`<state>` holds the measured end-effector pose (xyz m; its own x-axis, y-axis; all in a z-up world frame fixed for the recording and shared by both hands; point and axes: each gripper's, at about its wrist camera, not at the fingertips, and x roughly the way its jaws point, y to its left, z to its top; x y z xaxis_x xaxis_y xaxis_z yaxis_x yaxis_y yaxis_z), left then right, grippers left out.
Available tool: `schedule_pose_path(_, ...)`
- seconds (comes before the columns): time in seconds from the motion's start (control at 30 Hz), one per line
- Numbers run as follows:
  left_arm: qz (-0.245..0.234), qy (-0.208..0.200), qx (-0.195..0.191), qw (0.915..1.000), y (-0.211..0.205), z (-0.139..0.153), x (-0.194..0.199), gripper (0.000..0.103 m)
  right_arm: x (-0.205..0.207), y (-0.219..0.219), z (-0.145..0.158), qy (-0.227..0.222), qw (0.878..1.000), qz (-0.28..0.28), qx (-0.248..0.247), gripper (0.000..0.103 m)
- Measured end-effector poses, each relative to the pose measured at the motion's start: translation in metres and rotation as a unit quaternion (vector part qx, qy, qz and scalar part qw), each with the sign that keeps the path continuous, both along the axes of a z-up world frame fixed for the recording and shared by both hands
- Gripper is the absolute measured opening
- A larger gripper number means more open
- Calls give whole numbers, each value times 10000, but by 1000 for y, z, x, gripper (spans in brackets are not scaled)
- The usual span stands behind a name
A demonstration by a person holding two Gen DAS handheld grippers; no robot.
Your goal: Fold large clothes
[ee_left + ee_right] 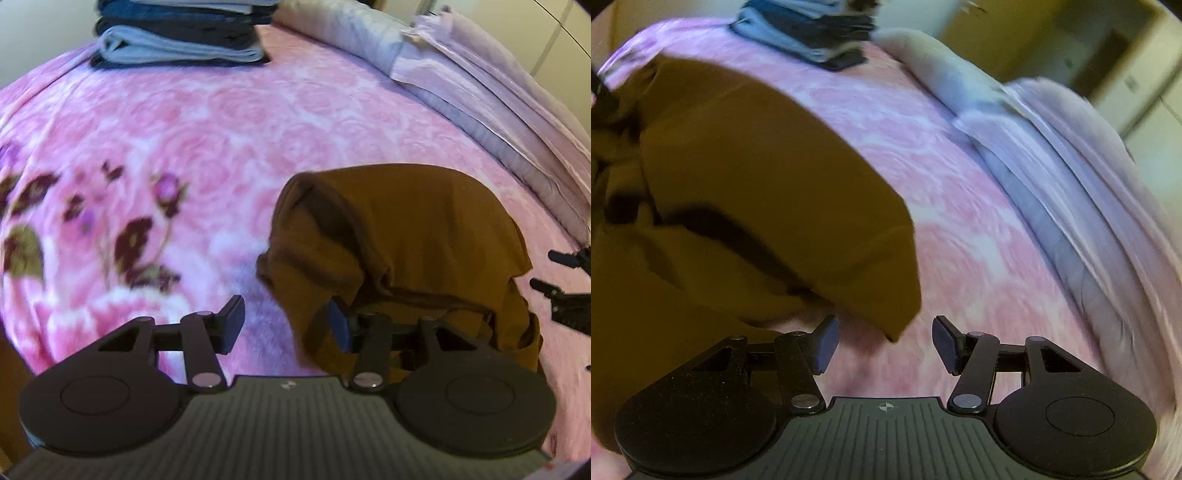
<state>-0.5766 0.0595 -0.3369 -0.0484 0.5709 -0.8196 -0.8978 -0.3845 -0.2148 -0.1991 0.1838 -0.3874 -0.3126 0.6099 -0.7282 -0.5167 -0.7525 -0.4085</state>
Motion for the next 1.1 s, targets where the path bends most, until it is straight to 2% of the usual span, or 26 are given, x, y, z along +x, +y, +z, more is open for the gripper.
schedule_pose_path(0.17,234,-278,241,9991,10,-2,-5,41,4,11,-15,179,9995,200,165,52)
schedule_pose_path(0.2,154,-282,247,9992,14,-3,-4,34,1,12,-15,268,9991,243,233,45)
schedule_pose_path(0.23,69,-231,235,9994,18,-4,-2,13,-1,12,-13,356,9985,314,258,17)
schedule_pose_path(0.27,-13,-164,193,9997,23,-5,0,2,-1,13,-12,403,9982,395,201,0)
schedule_pose_path(0.37,-83,233,213,9995,28,6,4,1,1,13,0,580,9973,381,259,0)
schedule_pose_path(0.5,-142,904,588,9941,33,52,-1,1,20,2,42,961,9928,-264,660,0)
schedule_pose_path(0.57,-407,1198,908,9878,40,84,-1,1,37,-4,77,1307,9835,-832,937,0)
schedule_pose_path(0.67,-924,1455,1448,9743,54,132,5,1,61,-20,133,1827,9626,-1506,1315,0)
schedule_pose_path(0.77,-1367,1340,2052,9598,65,182,10,1,80,-51,192,2174,9352,-2057,1895,0)
schedule_pose_path(0.93,-2123,1144,2859,9274,69,254,23,1,101,-112,294,2483,8900,-2514,2882,0)
schedule_pose_path(1.0,-2413,1083,3008,9163,62,271,29,1,104,-139,327,2474,8805,-2607,3089,0)
schedule_pose_path(1.1,-2769,952,3053,9061,44,285,31,1,106,-187,358,2343,8767,-2734,3189,0)
